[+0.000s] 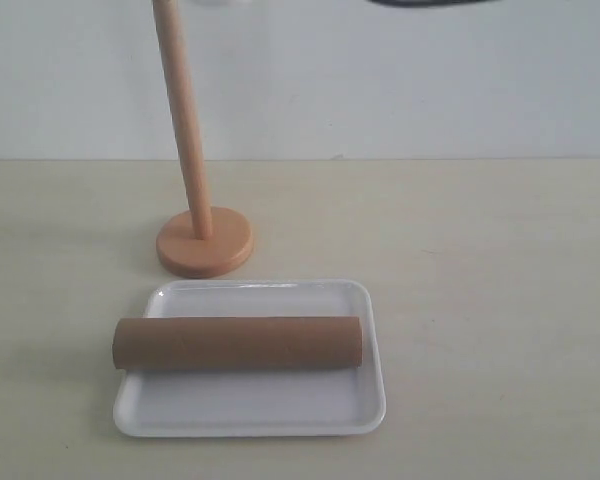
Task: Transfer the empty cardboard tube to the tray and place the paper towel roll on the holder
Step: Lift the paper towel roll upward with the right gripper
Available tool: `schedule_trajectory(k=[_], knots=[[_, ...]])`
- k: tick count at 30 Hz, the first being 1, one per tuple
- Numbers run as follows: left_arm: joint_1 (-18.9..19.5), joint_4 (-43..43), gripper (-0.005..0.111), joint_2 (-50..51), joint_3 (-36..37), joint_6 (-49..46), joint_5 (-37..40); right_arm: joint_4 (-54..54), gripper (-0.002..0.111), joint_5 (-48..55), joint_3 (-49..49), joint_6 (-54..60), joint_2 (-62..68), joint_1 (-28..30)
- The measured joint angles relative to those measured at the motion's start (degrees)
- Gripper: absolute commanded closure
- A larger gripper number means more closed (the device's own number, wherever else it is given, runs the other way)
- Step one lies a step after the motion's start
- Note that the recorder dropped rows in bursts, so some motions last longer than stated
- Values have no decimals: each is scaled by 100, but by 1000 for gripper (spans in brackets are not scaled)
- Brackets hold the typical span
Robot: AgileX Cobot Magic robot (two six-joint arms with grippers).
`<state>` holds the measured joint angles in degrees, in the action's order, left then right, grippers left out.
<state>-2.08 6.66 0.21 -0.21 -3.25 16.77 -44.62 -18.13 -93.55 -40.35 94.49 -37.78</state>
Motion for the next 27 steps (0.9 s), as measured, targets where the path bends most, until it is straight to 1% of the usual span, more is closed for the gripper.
schedule_trajectory(k=[7, 13, 19, 27], knots=[[0, 0, 103, 0, 0, 0, 0, 291, 109, 751, -1476, -84, 730, -76], [0, 0, 103, 0, 0, 0, 0, 291, 109, 1277, -2308, -84, 1351, -406], [0, 0, 103, 0, 0, 0, 0, 313, 109, 1624, -2763, -23, 1728, -555], [0, 0, 103, 0, 0, 0, 0, 313, 109, 2119, -3195, 134, 2185, -603]])
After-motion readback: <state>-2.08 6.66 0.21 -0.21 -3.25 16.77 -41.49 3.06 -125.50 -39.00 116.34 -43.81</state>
